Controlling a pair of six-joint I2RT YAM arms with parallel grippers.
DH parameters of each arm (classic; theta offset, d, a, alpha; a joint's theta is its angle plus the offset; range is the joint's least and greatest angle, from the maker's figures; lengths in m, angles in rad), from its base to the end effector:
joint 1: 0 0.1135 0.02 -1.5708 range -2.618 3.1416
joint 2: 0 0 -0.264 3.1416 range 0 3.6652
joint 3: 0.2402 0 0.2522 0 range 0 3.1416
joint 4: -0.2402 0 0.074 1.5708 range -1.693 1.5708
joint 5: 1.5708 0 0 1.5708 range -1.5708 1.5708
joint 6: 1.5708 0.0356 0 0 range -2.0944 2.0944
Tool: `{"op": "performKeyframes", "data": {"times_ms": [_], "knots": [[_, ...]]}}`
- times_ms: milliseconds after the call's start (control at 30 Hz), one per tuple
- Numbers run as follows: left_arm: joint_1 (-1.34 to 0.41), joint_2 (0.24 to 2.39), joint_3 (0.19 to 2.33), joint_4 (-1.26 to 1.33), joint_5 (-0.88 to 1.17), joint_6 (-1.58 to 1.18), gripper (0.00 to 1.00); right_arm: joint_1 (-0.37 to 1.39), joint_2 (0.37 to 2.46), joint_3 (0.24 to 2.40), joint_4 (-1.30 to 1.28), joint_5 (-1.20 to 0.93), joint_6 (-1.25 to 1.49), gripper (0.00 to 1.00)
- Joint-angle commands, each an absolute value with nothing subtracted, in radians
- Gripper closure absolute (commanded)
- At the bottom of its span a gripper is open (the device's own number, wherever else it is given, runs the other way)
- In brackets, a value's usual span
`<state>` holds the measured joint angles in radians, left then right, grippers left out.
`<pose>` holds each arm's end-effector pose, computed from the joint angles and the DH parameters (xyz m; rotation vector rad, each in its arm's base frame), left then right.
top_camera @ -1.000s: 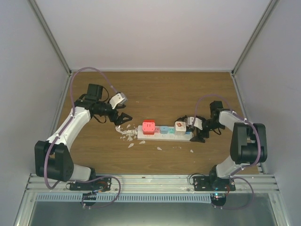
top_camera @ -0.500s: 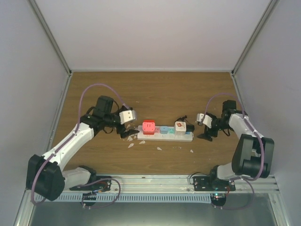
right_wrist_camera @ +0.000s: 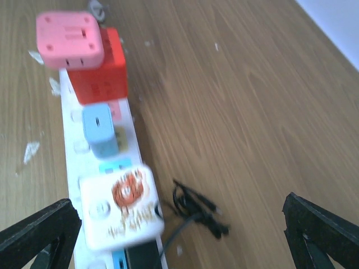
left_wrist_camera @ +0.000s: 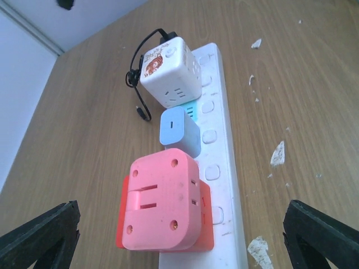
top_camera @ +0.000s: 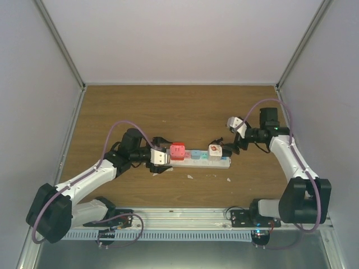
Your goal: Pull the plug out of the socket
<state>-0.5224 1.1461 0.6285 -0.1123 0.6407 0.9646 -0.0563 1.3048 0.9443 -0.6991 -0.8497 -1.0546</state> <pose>0.1945 -0.1365 0.2246 1.6525 1.2829 -0.4377 0.2498 0.0127 0.2529 -1.2953 1.8266 0.5484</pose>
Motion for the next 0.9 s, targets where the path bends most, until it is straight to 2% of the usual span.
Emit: {"op": "performKeyframes", "data": {"times_ms": [0, 367, 667, 867], "knots": [[-0.548, 1.114, 0.523, 0.131, 0.594, 1.094, 0.01, 0.064, 1.293, 0.944, -0.509, -0.883, -0.85, 0.0], [-0.611, 1.115, 0.312, 0.545, 0.469, 1.22, 0.06, 0.214, 1.339, 0.921, -0.338, -0.848, -0.742, 0.0], [-0.644, 1.19, 0.304, 0.683, 0.409, 1.287, 0.17, 0.23, 1.325, 0.909, -0.303, -0.836, -0.718, 0.0], [-0.658, 1.282, 0.302, 0.783, 0.361, 1.331, 0.2, 0.231, 1.308, 0.892, -0.292, -0.825, -0.706, 0.0]]}}
